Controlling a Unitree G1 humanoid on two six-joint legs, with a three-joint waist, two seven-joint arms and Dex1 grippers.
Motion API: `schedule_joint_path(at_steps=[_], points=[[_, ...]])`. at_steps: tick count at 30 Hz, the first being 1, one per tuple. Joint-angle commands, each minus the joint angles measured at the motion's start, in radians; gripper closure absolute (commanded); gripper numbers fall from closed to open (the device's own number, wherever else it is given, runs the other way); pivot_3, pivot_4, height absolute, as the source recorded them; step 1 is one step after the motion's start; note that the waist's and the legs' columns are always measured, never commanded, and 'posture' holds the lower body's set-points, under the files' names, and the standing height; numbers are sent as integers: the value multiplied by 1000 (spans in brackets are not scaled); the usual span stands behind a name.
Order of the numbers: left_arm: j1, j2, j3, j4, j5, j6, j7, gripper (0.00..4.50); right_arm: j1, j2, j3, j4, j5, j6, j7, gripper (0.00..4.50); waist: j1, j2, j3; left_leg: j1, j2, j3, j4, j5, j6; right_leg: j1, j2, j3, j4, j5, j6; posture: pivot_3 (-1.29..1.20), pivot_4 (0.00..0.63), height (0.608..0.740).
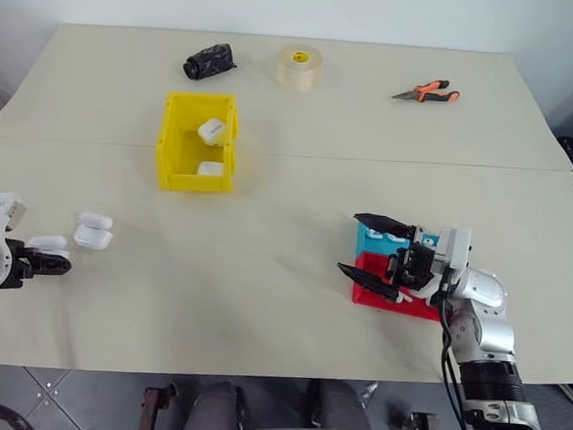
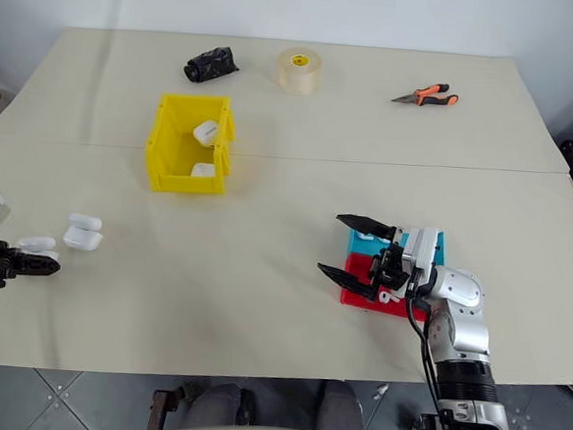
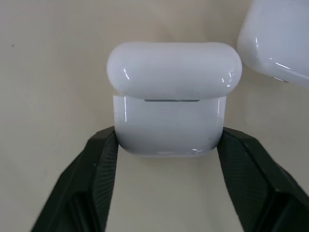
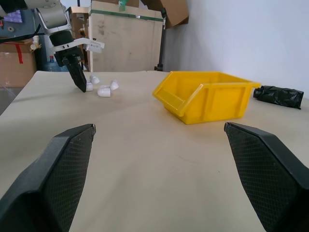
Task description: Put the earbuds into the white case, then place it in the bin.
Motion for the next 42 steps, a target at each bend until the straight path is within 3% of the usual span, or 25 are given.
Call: schedule_joint_path(at_steps=[1,5,8,16,21,25,30,34,42], points=[[17,8,-1,1,-6,11,-7,1794,0,0,-4,-34,6,-22,-2,0,0,0,0,0,0,0,0,0,0,0,0,0,0,0,0,0,150,740],[53,1,49,-37,-3,10,-19,1794,-4,-3,-7,-26,7,-23,3,0,-1,0,0,0,0,0,0,0,0,0,0,0,0,0,0,0,150,740],[131,-25,163,-100,-18,-42,-58,1794,-5,-8,-8,-23,8,-19,6,0,-4,0,0,0,0,0,0,0,0,0,0,0,0,0,0,0,150,740],[438,-207,500,-301,-67,-464,-283,1794,-9,-32,-17,-23,9,-2,12,0,-4,-2,-1,-1,0,0,0,0,0,0,-1,0,0,0,0,0,150,740],[501,-346,561,-406,-160,-665,-388,1794,8,-68,-31,-50,20,18,15,0,7,-3,-1,-1,0,0,0,0,0,0,-2,0,-2,0,-1,0,150,740],[364,-458,470,-503,-266,-760,-342,1794,11,-121,-68,-60,27,34,9,0,31,-3,-2,-1,-2,-2,2,-1,1,2,-5,-1,-1,0,-1,0,150,740],[278,-535,217,-599,-271,-895,-379,1794,46,-185,-126,-93,30,42,-19,0,27,-6,-3,-1,-3,-4,3,-2,3,3,-6,-2,0,1,-3,0,150,740],[213,-593,-13,-501,-143,-1140,-475,1794,134,-238,-215,-157,32,46,-69,0,27,-6,-3,-1,-3,-2,2,-2,3,2,-5,-3,0,1,-3,0,150,740],[103,-733,-325,-230,76,-1621,-616,1794,396,-308,-417,-329,49,75,-162,0,38,-6,-4,-1,-3,0,2,-2,3,2,-5,-4,-3,1,-3,0,150,740]])
